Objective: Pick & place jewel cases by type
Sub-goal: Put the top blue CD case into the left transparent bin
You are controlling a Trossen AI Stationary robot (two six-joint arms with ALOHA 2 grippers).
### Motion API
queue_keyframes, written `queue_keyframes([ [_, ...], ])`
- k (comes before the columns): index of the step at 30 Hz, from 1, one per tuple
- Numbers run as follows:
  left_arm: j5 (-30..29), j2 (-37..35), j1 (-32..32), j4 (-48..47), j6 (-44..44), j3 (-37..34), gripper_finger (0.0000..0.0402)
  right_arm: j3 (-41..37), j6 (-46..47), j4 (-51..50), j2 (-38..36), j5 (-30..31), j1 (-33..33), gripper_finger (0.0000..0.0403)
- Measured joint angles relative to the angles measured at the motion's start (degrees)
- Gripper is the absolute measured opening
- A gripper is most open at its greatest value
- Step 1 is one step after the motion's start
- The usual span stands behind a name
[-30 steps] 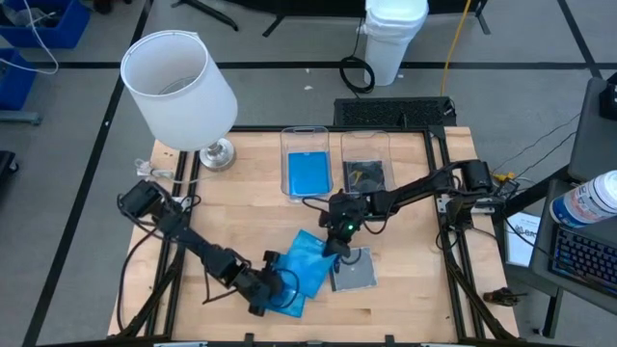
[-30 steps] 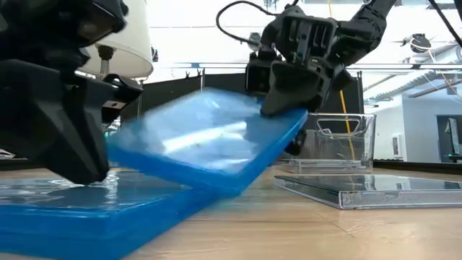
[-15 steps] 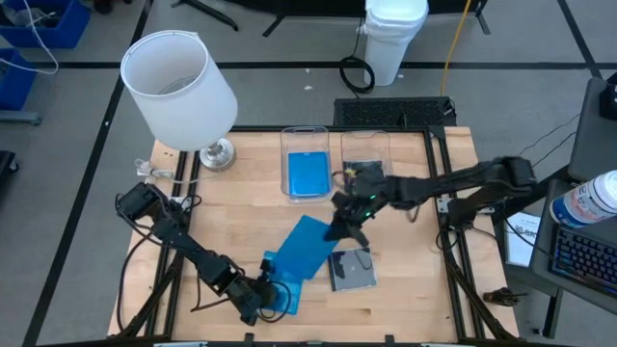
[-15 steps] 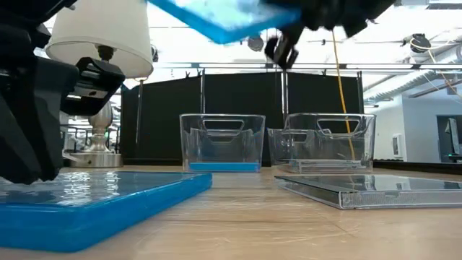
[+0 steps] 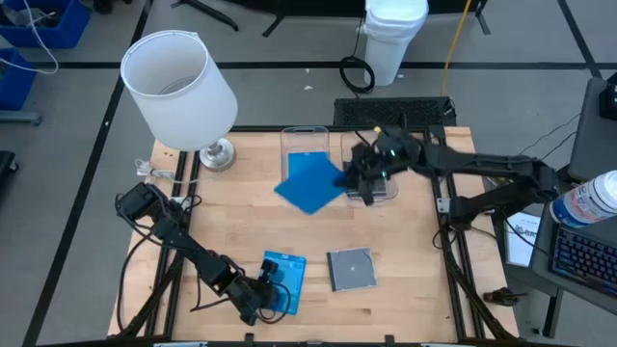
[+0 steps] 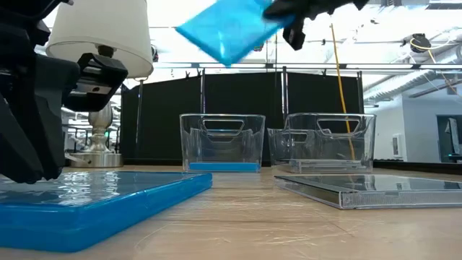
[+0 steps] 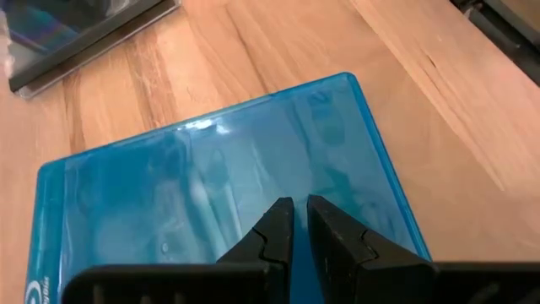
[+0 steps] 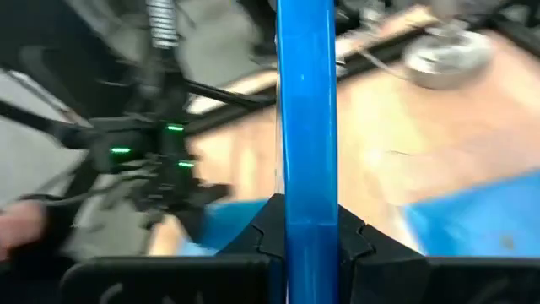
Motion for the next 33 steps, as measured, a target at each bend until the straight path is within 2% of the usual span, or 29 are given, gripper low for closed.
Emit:
queue_keyframes([
  [5, 0.0, 0.0, 0.7, 0.0, 1.3, 0.0, 0.0047, 13.8, -7.2, -15.2, 6.2, -0.1, -8.7, 0.0024],
  [9, 0.0, 0.0, 1.5, -0.6, 2.2, 0.0, 0.0047, 26.5, -12.5, -26.8, 14.3, -0.7, -13.8, 0.0024],
  [14, 0.0, 0.0, 2.3, -2.2, 2.5, 0.0, 0.0046, 38.0, -17.6, -34.4, 25.6, -6.6, -17.1, 0.0024],
  [18, -0.1, -0.1, 2.6, -3.4, 2.1, 0.1, 0.0047, 44.7, -27.5, -43.9, 33.7, -6.0, -17.8, 0.0023],
  [22, -0.2, -0.1, 2.6, -4.0, 2.1, 0.1, 0.0046, 47.6, -31.8, -48.2, 38.5, -1.6, -17.8, 0.0024],
  [33, -0.1, -0.1, 2.7, -4.2, 1.0, 0.1, 0.0046, 47.7, -36.1, -48.1, 41.8, -3.5, -17.7, 0.0024],
])
